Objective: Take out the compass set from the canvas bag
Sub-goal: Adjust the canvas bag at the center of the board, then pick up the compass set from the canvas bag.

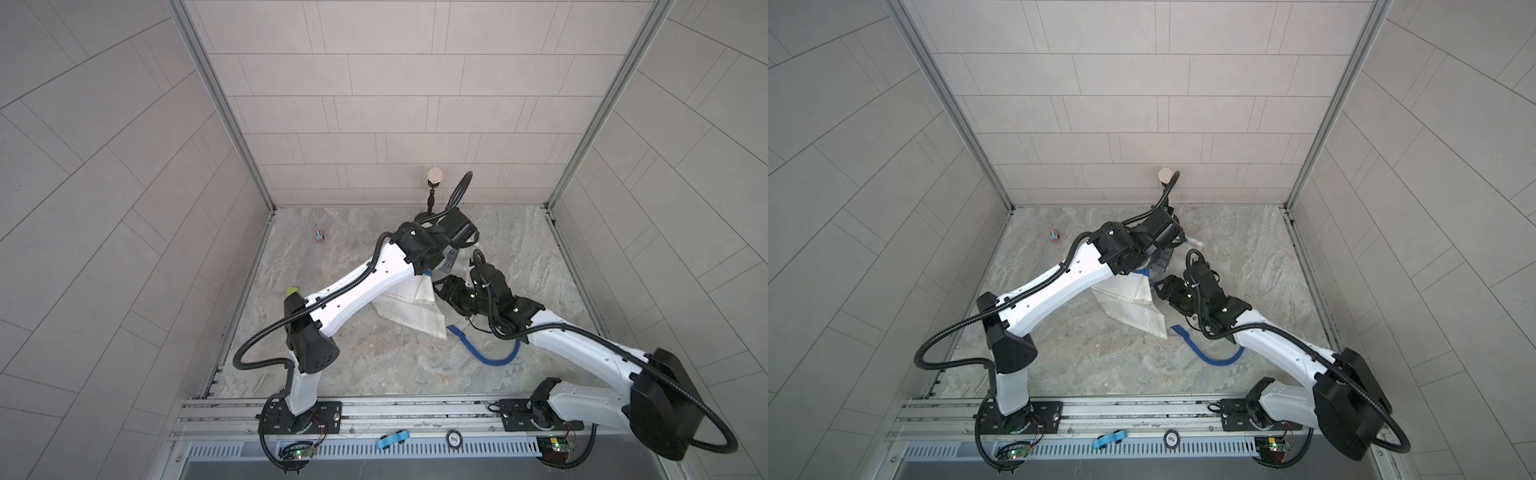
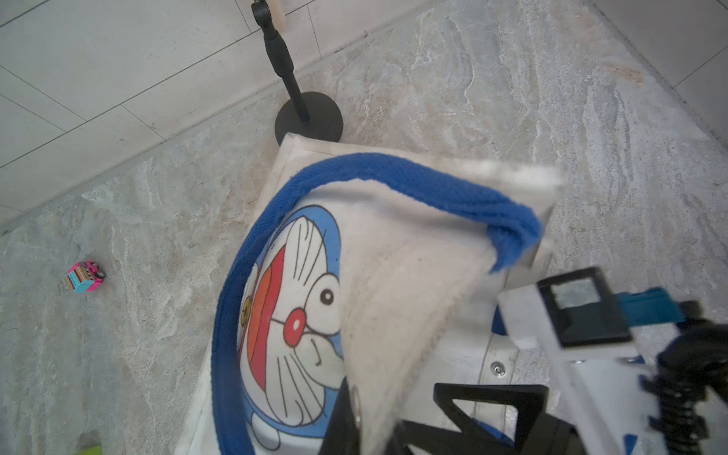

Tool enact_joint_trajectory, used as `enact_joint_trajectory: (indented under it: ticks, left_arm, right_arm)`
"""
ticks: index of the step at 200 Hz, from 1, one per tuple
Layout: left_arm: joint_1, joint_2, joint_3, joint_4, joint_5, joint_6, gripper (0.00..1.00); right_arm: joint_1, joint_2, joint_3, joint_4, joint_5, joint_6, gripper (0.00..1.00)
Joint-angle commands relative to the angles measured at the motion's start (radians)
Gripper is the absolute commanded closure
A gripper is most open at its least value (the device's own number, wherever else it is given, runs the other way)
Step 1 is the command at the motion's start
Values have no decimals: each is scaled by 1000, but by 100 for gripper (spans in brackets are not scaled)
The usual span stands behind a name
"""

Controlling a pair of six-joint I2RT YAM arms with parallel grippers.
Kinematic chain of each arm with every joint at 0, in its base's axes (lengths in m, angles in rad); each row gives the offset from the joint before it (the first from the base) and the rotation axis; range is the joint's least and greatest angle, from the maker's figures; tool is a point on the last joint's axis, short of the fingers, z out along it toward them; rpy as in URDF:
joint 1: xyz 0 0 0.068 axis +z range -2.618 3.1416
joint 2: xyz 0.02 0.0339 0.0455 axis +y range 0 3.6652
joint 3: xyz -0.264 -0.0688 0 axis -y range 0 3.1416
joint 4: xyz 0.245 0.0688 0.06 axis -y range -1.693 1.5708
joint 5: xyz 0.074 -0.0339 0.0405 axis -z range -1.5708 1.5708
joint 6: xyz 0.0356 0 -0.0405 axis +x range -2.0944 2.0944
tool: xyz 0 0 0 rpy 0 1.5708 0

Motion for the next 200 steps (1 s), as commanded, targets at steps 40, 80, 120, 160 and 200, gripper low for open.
enact_joint_trajectory:
  ticks: [40, 80, 120, 160, 200]
  left_arm:
    - [16, -57, -52, 12, -26, -59, 100]
    - [50, -160, -211, 83, -7, -68, 100]
    - [64, -182, -247, 108, 36, -57, 100]
    - [64, -186, -246, 128, 67, -48, 100]
    - [64, -189, -220, 135, 80, -44, 100]
  right_arm:
    - [-3, 18, -23, -173, 94, 129, 40]
    - [-23, -25, -81, -154, 136, 131, 43]
    - [-34, 26, -98, -29, 134, 139, 48]
    - [-37, 132, -27, 27, 119, 158, 50]
    - [-36, 245, -27, 84, 100, 222, 50]
